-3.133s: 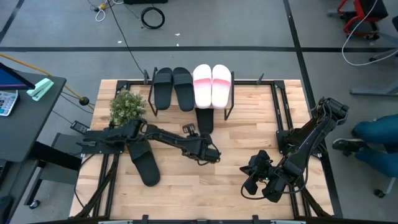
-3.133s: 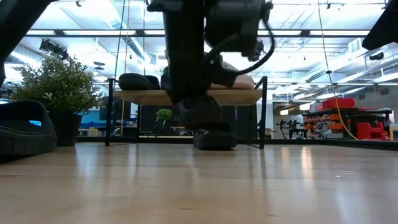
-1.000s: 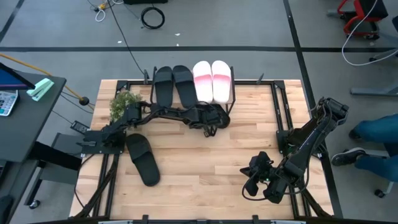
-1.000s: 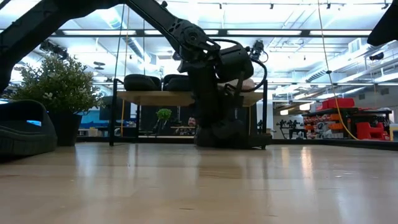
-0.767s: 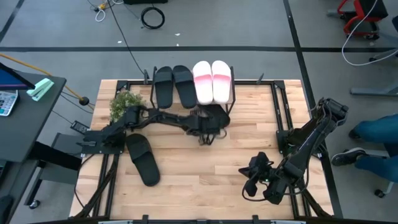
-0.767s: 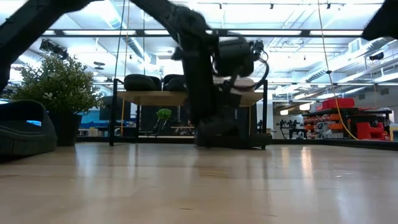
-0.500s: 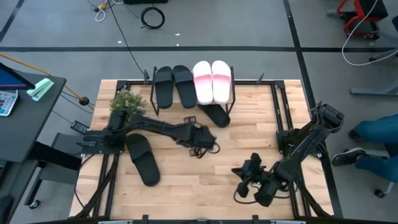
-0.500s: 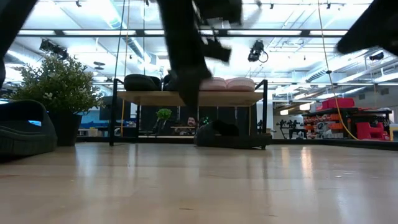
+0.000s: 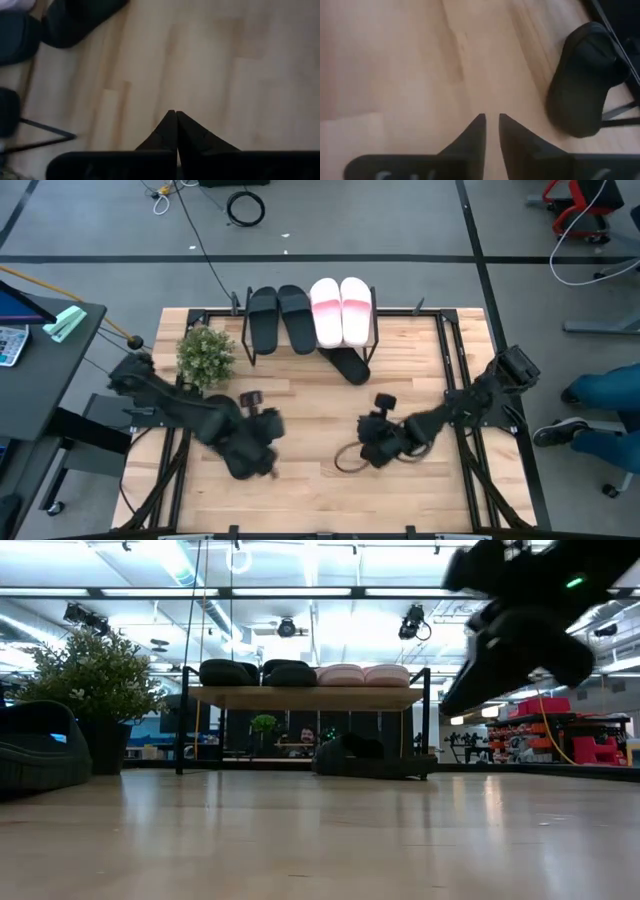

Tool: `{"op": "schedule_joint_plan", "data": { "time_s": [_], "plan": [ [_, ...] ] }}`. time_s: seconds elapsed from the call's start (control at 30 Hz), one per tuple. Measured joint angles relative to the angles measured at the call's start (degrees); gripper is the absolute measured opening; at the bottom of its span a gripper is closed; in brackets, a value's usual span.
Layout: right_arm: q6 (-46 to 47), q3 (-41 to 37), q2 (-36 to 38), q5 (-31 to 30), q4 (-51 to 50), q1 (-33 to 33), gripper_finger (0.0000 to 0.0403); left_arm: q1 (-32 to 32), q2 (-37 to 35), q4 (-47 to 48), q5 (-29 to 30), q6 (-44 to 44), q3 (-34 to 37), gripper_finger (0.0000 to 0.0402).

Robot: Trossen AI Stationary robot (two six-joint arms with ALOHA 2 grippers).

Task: Pick and place slides into the shelf
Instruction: Put the right black slide under the shelf

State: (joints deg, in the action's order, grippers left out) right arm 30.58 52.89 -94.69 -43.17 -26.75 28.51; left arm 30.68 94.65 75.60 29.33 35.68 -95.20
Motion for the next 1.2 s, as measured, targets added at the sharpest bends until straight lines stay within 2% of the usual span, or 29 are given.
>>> {"op": "schedule_joint_plan", "data": {
  "time_s": [0.17, 0.27, 0.47, 0.6, 0.77, 1.0, 1.2],
  "plan": [
    [-14.3, 0.0, 0.0, 4.7, -0.6, -7.7, 0.0104, 7.2, -4.4, 0.0, 0.0, 5.8, 0.0, 0.0018],
    [-21.6, 0.0, -0.1, 5.0, -1.8, -11.9, 0.0133, 10.8, -5.2, -0.1, 0.1, 8.4, 0.0, 0.0023],
    [-28.1, 0.0, -0.1, 7.0, -3.2, -19.4, 0.0173, 17.1, -5.4, -0.8, 0.1, 15.9, 0.0, 0.001],
    [-32.0, 0.0, -0.1, 10.5, -3.4, -22.9, 0.0178, 20.2, -5.4, -1.5, 0.1, 18.1, 0.0, 0.0004],
    [-35.3, 0.0, -0.1, 11.6, -3.4, -25.3, 0.0176, 23.5, -5.4, -1.5, 0.3, 20.7, 0.0, 0.0014],
    [-38.3, 0.0, -0.1, 14.5, -3.3, -26.9, 0.0177, 26.1, -5.4, -1.6, 3.4, 22.3, 0.0, 0.0025],
    [-41.2, 0.0, -0.1, 14.9, -3.2, -27.3, 0.0174, 26.8, -5.4, -2.8, 4.3, 22.3, 0.0, 0.0009]
  ]
}}
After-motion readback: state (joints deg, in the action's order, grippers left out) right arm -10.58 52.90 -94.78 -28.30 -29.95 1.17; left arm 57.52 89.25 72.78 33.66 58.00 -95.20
